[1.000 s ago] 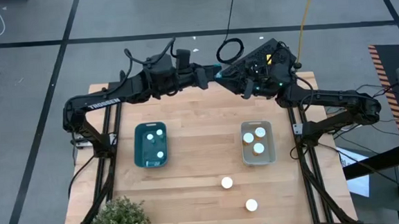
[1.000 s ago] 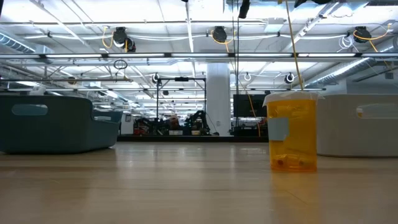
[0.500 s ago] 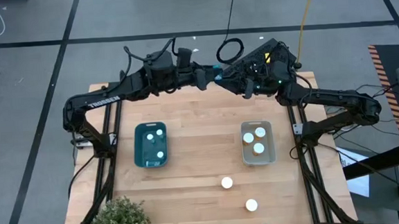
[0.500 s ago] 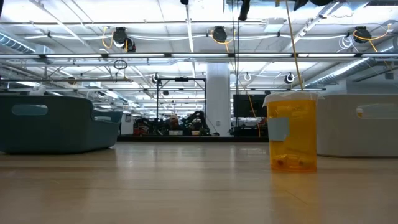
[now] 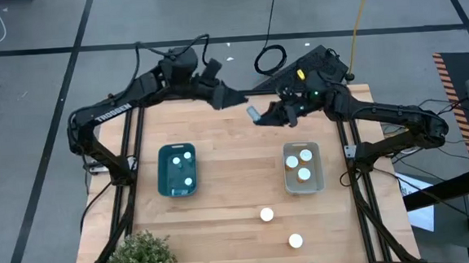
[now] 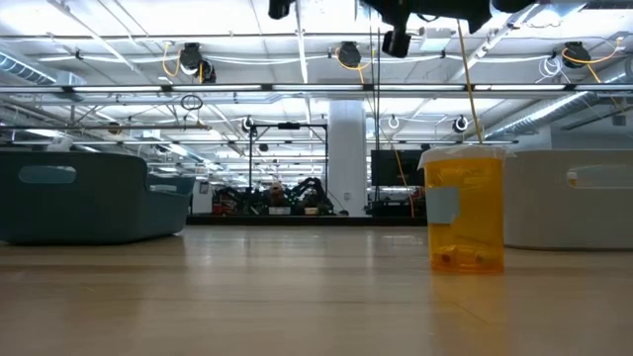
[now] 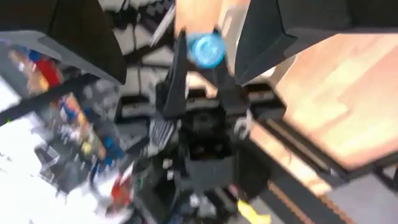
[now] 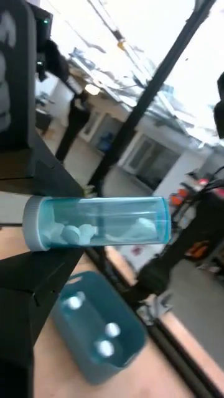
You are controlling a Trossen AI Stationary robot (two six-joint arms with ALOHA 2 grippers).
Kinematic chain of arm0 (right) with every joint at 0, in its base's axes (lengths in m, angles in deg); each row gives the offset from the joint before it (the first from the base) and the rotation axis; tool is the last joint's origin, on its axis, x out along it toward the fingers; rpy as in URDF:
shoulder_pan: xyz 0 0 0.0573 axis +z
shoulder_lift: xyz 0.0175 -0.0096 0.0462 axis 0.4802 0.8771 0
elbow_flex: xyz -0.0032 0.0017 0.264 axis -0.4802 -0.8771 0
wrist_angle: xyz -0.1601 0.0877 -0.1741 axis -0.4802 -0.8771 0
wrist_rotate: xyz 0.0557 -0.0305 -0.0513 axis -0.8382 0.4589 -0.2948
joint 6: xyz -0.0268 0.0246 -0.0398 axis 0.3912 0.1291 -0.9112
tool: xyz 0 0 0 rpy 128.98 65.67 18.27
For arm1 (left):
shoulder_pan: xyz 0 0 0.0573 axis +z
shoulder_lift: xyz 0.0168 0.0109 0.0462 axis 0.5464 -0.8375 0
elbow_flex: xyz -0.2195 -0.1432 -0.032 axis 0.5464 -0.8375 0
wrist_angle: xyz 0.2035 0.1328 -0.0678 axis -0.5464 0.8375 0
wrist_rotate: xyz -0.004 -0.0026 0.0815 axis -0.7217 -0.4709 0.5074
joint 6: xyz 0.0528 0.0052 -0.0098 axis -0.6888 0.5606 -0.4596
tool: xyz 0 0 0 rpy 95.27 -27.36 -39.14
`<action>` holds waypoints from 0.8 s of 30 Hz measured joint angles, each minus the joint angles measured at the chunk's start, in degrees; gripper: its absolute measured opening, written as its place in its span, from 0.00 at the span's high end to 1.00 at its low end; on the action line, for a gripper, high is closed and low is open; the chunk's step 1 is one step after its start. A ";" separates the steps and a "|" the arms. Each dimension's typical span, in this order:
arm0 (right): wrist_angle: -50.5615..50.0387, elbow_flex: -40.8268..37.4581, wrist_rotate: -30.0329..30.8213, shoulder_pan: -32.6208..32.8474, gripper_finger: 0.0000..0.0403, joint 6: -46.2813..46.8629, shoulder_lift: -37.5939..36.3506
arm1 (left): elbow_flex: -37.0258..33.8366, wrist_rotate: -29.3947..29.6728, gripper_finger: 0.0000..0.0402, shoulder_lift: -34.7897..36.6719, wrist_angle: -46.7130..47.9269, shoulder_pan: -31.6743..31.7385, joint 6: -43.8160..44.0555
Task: Pick and place medicine bottles into bin by pill shape (circle, oval)
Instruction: Adjust the blue pill bottle
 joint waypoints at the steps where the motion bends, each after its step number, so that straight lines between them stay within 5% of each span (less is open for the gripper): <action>1: -1.06 0.00 -0.90 -0.02 0.71 -0.59 0.00 | 0.04 -0.48 0.25 -0.33 1.70 -0.06 -1.15; 14: -7.89 0.00 -2.72 -0.01 0.71 -3.74 0.00 | -0.02 -3.72 0.26 -7.49 7.33 -2.11 -4.37; 24: -9.67 -0.02 -2.68 -0.02 0.71 -4.81 0.00 | 0.00 -4.05 0.46 -8.62 6.41 -2.49 -6.19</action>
